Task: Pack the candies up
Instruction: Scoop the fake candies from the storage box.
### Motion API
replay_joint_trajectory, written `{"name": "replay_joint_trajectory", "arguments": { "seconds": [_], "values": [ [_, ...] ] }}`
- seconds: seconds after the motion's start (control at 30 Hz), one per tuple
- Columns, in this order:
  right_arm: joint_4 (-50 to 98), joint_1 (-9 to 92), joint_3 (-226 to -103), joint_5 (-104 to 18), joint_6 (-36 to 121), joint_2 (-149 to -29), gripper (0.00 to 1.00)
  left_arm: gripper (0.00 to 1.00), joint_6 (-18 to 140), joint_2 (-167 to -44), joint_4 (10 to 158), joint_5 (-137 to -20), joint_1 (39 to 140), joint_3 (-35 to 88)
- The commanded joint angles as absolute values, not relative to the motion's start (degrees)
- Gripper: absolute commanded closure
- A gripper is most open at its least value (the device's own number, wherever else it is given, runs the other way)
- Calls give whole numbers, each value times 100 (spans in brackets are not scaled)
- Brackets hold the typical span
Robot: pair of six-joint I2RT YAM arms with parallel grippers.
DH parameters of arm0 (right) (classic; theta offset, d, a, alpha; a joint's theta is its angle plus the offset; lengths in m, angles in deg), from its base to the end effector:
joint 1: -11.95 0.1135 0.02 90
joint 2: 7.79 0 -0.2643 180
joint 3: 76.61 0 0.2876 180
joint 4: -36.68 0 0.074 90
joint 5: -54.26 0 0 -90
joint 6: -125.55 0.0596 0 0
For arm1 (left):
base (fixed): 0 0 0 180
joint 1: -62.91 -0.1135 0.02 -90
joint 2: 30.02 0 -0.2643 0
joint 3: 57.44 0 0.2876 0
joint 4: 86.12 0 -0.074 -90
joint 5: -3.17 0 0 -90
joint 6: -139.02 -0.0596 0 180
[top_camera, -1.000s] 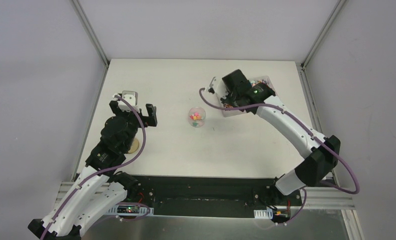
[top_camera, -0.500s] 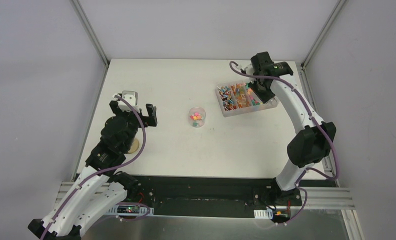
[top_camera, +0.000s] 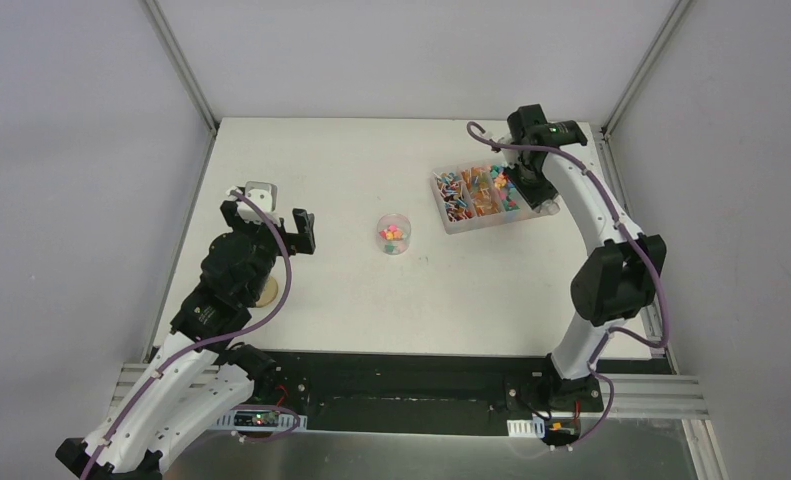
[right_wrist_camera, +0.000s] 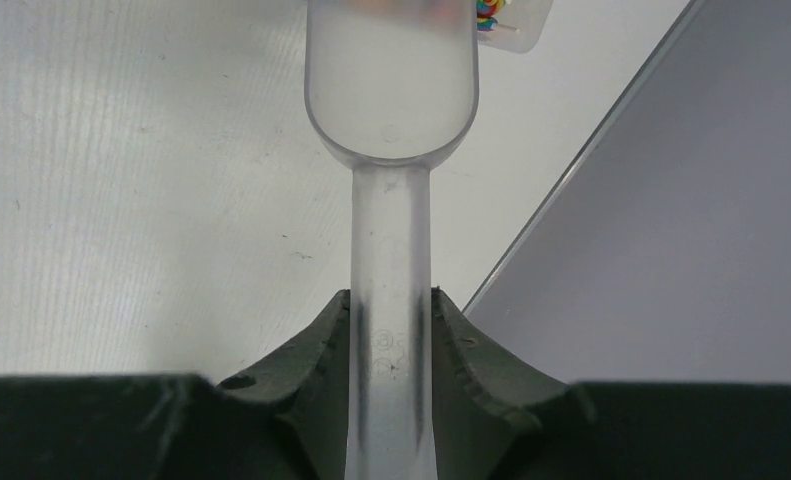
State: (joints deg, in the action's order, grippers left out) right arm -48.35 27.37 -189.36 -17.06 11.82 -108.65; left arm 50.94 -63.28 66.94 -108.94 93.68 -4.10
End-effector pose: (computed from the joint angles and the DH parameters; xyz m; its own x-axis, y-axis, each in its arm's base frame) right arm 0.3801 0.0850 0.3075 -0.7792 -0.6104 -0.1422 -0.5199 0.7562 -0.3973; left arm 0.1811 -0.0817 0.3418 -0.1077 0.0280 -0.9938 0.1494 0.9887 0.0117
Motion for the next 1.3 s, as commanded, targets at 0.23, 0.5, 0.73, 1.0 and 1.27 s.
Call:
{"name": "replay_joint_trajectory", "arguments": {
  "seconds": [0.23, 0.5, 0.73, 1.0, 1.27],
  "values": [
    [-4834, 2873, -19656, -1698, 1381, -11854, 100, 2, 5017, -6241, 7007, -10786, 9385, -435],
    [-4733, 2901, -19897, -1659, 1445, -12357, 100, 2, 4999, -6253, 7009, -10823, 9385, -448],
    [-4538, 2866, -19926, -1827, 1443, -12573, 100, 2, 4997, -6291, 7031, -10792, 9385, -460],
    [-4161, 2821, -19732, -2171, 1380, -12543, 100, 8, 5614, -6635, 7180, -10496, 9385, -381],
    [-3417, 2663, -18813, -2467, 1392, -12212, 100, 11, 5424, -6617, 7149, -10521, 9306, -472]
  ]
}}
